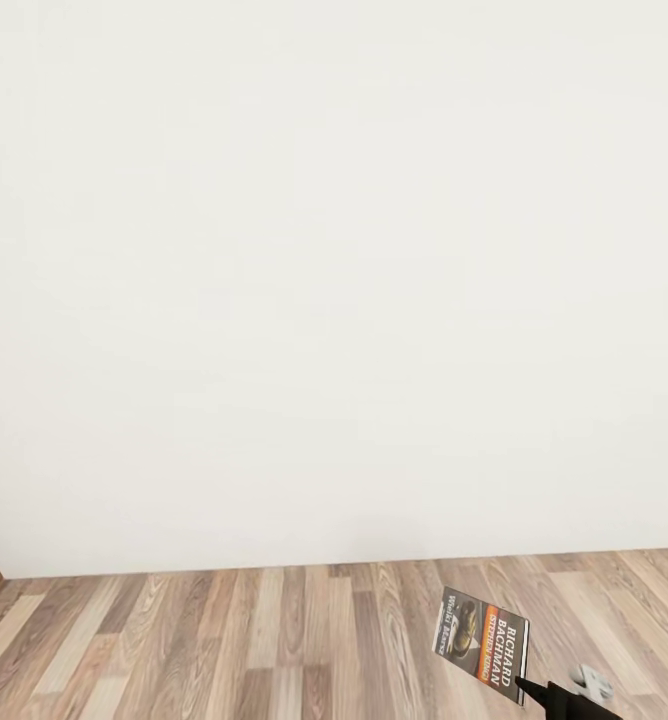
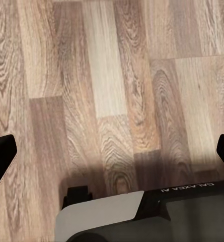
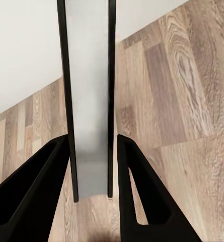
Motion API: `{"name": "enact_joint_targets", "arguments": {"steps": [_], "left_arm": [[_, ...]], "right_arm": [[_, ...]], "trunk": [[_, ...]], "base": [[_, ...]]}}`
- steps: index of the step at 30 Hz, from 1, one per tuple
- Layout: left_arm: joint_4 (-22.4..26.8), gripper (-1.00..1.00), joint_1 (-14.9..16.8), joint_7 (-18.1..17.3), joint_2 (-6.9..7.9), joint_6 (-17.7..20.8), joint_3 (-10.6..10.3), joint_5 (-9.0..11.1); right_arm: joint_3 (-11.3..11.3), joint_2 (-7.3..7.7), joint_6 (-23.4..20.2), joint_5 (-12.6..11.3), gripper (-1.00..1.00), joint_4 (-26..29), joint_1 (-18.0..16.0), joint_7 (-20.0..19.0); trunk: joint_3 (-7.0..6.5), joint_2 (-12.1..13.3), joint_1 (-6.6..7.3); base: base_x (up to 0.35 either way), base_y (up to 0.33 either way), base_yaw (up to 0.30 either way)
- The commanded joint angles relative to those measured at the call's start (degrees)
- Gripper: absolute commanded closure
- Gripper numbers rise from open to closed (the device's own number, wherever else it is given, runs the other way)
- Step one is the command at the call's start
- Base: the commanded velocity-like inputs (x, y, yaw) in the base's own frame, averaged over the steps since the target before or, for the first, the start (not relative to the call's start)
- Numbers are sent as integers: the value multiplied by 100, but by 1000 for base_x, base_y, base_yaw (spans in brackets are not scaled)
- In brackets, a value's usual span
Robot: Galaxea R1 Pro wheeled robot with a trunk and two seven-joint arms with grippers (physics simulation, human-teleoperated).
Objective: In the bedroom, move the book from the bed onto either nightstand, and place the two sandals side by side next to the bed.
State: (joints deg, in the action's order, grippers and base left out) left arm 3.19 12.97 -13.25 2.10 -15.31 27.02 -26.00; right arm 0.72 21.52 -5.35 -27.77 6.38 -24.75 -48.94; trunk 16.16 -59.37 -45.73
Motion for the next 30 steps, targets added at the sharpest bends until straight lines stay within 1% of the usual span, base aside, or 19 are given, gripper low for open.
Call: {"name": "enact_joint_targets", "arguments": {"steps": [1, 10, 24, 30], "left_arm": [[-2, -100, 4, -20, 1, -16, 49, -46], [-3, -100, 4, -20, 1, -16, 49, -46], [-4, -100, 4, -20, 1, -16, 49, -46], [-2, -100, 4, -20, 1, -16, 49, -46]], "right_arm": [[27, 1, -56, -44, 100, 3, -4, -16], [27, 1, -57, -44, 100, -3, -4, -19], [25, 1, -62, -44, 100, -5, -4, -19], [25, 1, -63, -44, 100, -5, -4, -19]], "trunk": [[7, -4, -4], [7, -4, -4], [23, -4, -4], [24, -4, -4]], "base": [[330, 0, 0], [330, 0, -36], [328, 0, -243], [256, 0, -232]]}}
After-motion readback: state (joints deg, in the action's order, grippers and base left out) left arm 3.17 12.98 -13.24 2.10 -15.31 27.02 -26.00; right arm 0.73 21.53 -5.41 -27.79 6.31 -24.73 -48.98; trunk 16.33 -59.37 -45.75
